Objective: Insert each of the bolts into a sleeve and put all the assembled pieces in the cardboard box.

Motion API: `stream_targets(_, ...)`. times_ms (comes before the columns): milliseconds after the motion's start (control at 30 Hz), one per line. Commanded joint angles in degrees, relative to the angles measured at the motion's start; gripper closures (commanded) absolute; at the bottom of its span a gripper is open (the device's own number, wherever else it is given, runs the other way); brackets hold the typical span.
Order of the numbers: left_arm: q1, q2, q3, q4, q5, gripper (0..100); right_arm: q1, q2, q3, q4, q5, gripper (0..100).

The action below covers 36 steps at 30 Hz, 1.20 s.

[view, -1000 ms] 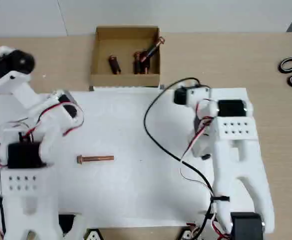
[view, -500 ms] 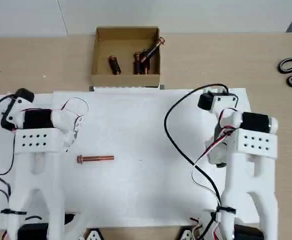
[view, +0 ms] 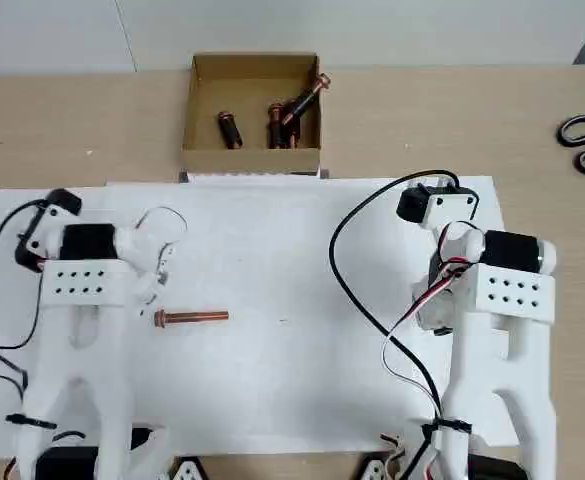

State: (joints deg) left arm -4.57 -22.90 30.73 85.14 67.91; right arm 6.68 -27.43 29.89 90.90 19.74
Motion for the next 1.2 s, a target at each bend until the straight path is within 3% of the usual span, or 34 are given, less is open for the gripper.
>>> stream_targets(0,1.58,-0.09,1.36,-2.55,0.09,90,0.66,-1.80,-0.18,-1.36,0.53,99.2)
stream_targets(700,2.73,-0.09,12.62,-8.09,-3.60,90,0.66,-1.71,-0.18,-1.63,0.53,99.2)
stream_targets(1167,2.81,0.00,19.47,-19.69,-5.54,90,0.66,-1.71,-0.18,-1.63,0.53,99.2)
